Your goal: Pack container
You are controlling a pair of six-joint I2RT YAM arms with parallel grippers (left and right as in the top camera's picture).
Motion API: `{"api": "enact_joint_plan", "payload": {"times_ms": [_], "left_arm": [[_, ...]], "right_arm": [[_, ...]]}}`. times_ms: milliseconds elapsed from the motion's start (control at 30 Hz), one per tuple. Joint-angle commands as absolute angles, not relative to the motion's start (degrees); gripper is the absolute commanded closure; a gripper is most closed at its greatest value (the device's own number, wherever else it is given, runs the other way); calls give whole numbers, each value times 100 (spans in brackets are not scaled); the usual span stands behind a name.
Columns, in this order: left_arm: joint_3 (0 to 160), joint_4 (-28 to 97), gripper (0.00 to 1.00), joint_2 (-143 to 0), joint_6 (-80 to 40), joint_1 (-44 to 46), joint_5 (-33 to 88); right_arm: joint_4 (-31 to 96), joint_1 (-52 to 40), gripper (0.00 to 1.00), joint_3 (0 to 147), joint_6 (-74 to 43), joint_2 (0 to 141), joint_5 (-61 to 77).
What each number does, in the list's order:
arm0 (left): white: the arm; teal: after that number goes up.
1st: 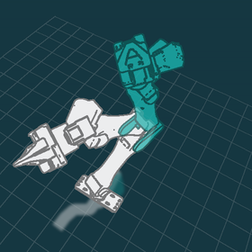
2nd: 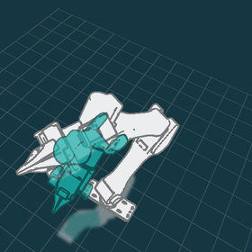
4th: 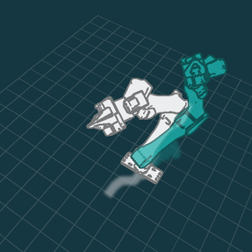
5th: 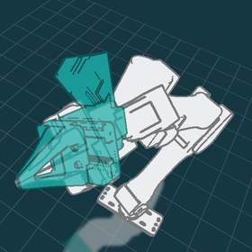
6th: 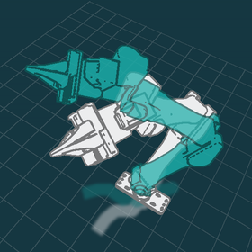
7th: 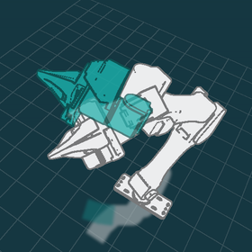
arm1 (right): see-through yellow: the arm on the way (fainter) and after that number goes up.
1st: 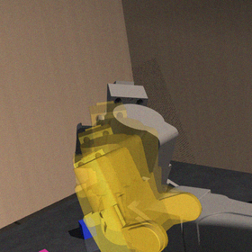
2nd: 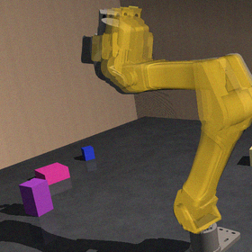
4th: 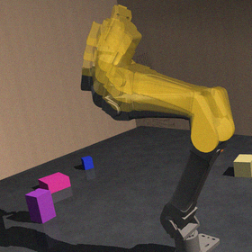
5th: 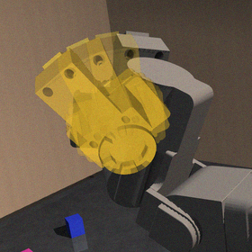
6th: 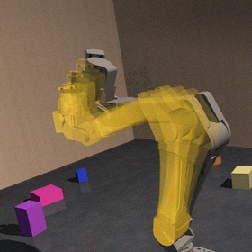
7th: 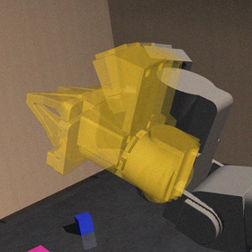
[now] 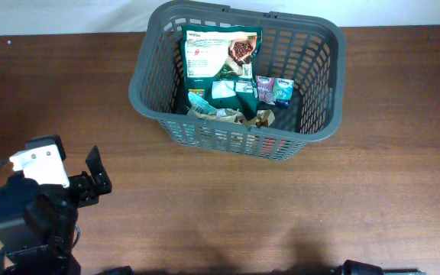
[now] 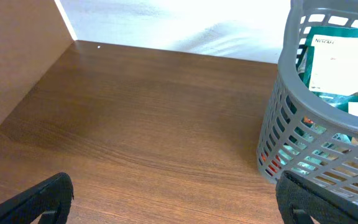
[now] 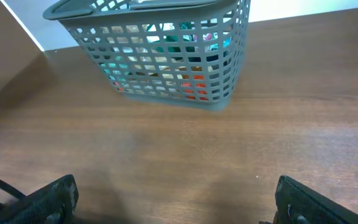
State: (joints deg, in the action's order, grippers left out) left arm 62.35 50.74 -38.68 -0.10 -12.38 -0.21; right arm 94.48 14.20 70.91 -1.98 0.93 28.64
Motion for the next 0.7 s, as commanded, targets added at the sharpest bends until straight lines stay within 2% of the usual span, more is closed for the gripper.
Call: {"api": "enact_joint_plan", "payload": {"times_ms": [0,133,267,467,667], "left_arm": [[6180,5059,1,-3824,-86,-1214,64],[6180,5059,1,-3824,-86,-1214,64],[6180,5059,1,-3824,-86,-1214,64],[6180,5059,1,-3824,-86,-1214,64],[6180,5059,1,-3824,-86,-1214,64]], "right_arm": [[9376,1389,1,7065,-239,32,2982],[8801,1389,1,7030,-235,32,2985],[7507,1299,1,6600,117,30,3024],[5533,913,1,5662,580,30,3026],[3614,327,1,4128,884,30,3024]]}}
